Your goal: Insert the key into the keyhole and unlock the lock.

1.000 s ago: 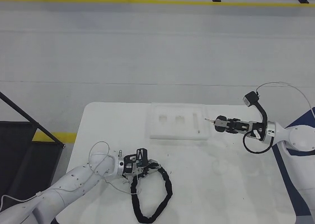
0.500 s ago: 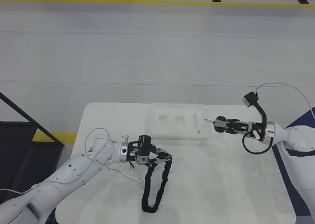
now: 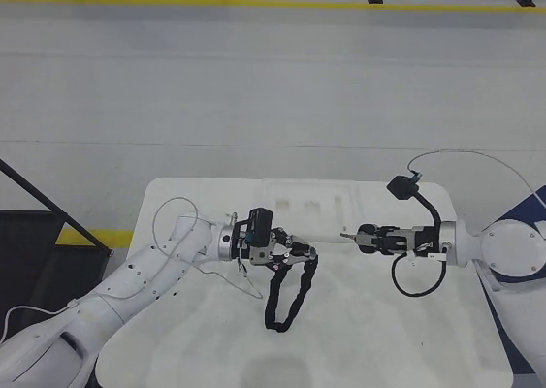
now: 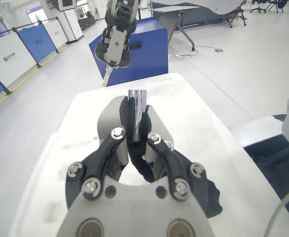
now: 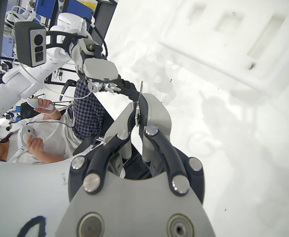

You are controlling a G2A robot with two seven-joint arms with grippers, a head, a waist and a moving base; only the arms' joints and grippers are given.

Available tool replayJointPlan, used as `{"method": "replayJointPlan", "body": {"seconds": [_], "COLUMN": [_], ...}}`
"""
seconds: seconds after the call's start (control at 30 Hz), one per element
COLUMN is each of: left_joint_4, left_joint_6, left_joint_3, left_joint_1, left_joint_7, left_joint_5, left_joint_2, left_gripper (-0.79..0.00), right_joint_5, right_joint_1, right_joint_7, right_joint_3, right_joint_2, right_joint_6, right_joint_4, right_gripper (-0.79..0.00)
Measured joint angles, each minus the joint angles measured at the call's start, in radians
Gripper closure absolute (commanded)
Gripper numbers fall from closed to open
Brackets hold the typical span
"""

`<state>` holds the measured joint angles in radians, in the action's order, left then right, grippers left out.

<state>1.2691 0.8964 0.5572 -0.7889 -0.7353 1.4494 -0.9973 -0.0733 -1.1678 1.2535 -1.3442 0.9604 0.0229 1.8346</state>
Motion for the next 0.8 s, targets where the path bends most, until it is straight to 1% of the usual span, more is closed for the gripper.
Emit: {"method": "replayJointPlan", "body": {"seconds": [0.17,0.27,0.37,0.8], "left_joint_4": [-0.033,-0.05,-0.059,-0.059], "left_joint_6": [-0.021,-0.032,-0.046,-0.046], "left_joint_3": [-0.029,-0.039,-0.042,-0.042], "left_joint_1": [0.026,0.045,0.059,0.059], "left_joint_7": [-0.11,-0.171,-0.217,-0.217], "left_joint_5": [0.056,0.087,0.111,0.111], "left_joint_2": [-0.03,-0.044,-0.052,-0.052], "left_gripper": [0.0,0.0,0.0,0.0], "right_joint_5": [0.034,0.059,0.069,0.068], "right_joint_1": [-0.015,-0.021,-0.021,-0.021], "right_joint_7": [0.045,0.052,0.054,0.054], "right_joint_3": [-0.052,-0.073,-0.078,-0.078], "right_joint_2": [-0.012,-0.016,-0.017,-0.017], "right_joint_6": [-0.037,-0.039,-0.036,-0.037], "right_joint_4": [0.068,0.084,0.087,0.087], "right_gripper": [0.0,0.0,0.0,0.0]}}
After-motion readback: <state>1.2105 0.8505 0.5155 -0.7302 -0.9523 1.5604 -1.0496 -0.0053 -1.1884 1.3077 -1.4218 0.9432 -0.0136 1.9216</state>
